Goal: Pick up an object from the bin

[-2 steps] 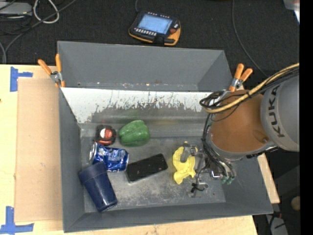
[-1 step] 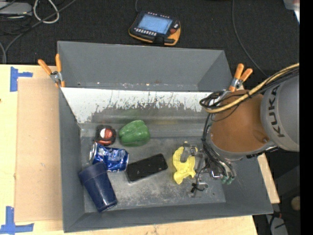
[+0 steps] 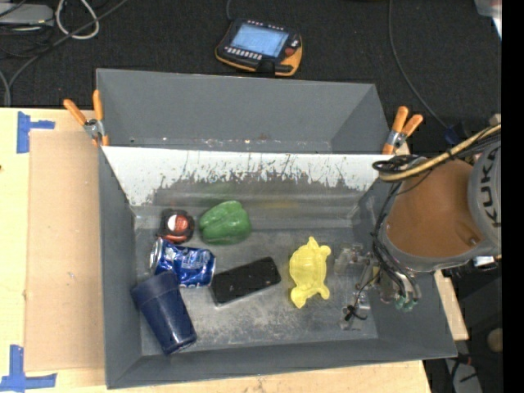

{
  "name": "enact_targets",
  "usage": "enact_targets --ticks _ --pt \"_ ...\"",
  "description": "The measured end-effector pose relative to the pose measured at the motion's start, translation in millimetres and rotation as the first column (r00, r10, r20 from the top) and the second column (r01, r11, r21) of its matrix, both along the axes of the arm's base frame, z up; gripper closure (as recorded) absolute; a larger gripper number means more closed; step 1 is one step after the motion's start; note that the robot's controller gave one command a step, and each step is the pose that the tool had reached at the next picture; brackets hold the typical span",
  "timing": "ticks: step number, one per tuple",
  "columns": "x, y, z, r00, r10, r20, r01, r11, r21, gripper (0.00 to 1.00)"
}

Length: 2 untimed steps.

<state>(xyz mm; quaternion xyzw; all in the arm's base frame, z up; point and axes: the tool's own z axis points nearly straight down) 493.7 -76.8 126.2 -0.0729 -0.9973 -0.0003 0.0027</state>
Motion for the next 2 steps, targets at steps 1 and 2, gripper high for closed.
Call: enact_targets --ticks 1,2 --pt "43.0 2.4 12.4 0.991 0.131 0.008 -0.131 0.991 0.002 0.0" --pt "-1.8 22.3 -34.9 0.996 -0.087 -0.009 0.087 0.996 -0.001 0.0"
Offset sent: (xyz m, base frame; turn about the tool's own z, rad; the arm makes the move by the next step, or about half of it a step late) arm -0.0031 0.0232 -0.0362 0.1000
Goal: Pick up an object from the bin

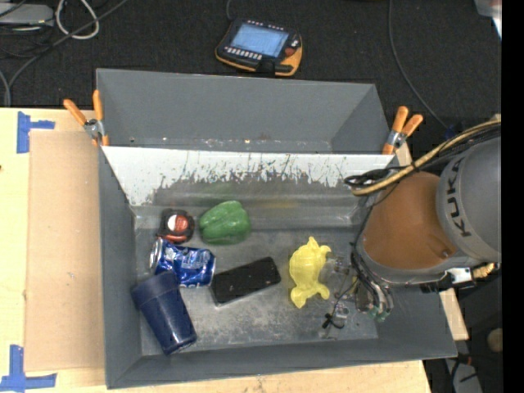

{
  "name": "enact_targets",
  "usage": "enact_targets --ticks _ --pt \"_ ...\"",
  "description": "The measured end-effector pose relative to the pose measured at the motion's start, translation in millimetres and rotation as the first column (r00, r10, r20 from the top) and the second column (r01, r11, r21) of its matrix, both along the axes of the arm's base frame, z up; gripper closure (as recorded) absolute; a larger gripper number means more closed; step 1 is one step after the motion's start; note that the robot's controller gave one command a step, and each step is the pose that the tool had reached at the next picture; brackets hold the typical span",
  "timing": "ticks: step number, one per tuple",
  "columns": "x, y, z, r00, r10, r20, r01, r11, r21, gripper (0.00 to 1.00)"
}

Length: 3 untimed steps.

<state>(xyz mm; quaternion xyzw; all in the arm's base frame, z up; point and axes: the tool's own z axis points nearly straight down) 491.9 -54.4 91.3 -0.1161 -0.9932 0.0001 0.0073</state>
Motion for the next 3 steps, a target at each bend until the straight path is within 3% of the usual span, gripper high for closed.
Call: enact_targets --ticks 1,2,3 --pt "48.0 10.8 -22.5 0.977 0.21 0.017 -0.211 0.978 0.002 0.0" --pt "47.1 10.3 -21.3 0.978 0.209 0.016 -0.209 0.978 0.002 1.0" --pt "47.1 10.2 -21.3 0.978 0.209 0.016 -0.209 0.978 0.002 1.0"
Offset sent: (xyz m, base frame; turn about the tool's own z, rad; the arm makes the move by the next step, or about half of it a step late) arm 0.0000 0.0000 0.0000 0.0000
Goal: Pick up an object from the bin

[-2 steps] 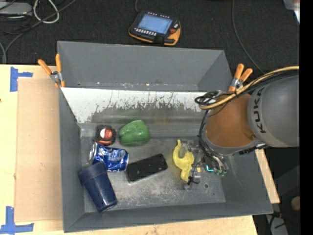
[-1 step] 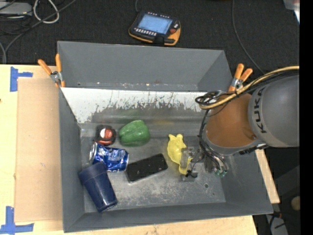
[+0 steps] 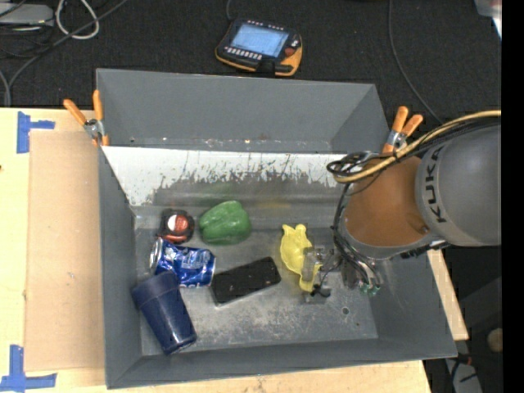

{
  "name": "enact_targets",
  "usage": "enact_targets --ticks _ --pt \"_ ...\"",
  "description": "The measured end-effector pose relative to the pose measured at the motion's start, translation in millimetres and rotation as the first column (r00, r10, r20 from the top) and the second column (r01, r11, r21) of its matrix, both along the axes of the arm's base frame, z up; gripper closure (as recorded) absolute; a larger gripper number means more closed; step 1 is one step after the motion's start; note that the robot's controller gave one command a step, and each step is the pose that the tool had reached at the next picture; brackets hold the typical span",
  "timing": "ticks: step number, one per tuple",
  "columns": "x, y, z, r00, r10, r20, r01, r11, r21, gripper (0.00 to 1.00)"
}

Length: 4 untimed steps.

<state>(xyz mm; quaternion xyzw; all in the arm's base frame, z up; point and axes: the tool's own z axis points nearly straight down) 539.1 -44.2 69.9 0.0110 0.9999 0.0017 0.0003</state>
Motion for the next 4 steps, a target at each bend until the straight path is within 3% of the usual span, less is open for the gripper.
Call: enact_targets --ticks 1,2,3,4 --pt "-10.7 -13.7 29.9 1.0 0.001 0.002 -0.001 1.0 0.0 1.0" --pt "-8.2 -12.0 29.2 1.0 0.001 -0.001 -0.001 1.0 0.001 1.0" --pt "-13.5 27.1 24.7 0.992 0.129 -0.001 -0.129 0.992 0.002 1.0" --pt "-18.8 22.5 43.8 0.995 0.104 -0.012 -0.104 0.995 0.004 1.0"
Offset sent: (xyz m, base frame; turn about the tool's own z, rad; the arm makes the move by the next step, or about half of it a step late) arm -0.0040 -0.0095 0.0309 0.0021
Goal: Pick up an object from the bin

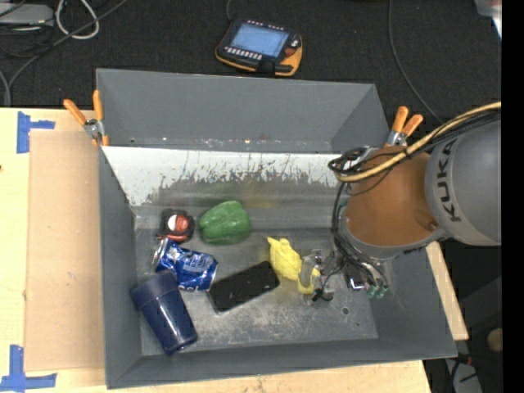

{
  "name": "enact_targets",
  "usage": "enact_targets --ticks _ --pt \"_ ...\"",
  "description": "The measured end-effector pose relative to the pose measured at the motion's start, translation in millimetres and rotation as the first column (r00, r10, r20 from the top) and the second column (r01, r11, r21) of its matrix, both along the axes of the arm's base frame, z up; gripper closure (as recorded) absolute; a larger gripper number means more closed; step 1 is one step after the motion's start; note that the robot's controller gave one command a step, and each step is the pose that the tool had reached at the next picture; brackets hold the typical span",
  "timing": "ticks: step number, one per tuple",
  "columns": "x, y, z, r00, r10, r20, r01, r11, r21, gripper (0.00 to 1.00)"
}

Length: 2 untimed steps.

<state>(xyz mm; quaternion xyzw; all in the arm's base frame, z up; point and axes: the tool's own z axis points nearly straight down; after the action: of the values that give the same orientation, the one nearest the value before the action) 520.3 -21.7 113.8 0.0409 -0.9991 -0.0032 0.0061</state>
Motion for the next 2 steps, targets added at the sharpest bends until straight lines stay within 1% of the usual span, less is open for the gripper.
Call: enact_targets --ticks 1,2 --pt "3.7 -3.4 64.2 0.999 0.038 0.013 -0.038 0.999 -0.002 1.0" --pt "-12.3 -2.7 153.2 1.0 0.006 0.005 -0.006 1.0 -0.001 1.0"
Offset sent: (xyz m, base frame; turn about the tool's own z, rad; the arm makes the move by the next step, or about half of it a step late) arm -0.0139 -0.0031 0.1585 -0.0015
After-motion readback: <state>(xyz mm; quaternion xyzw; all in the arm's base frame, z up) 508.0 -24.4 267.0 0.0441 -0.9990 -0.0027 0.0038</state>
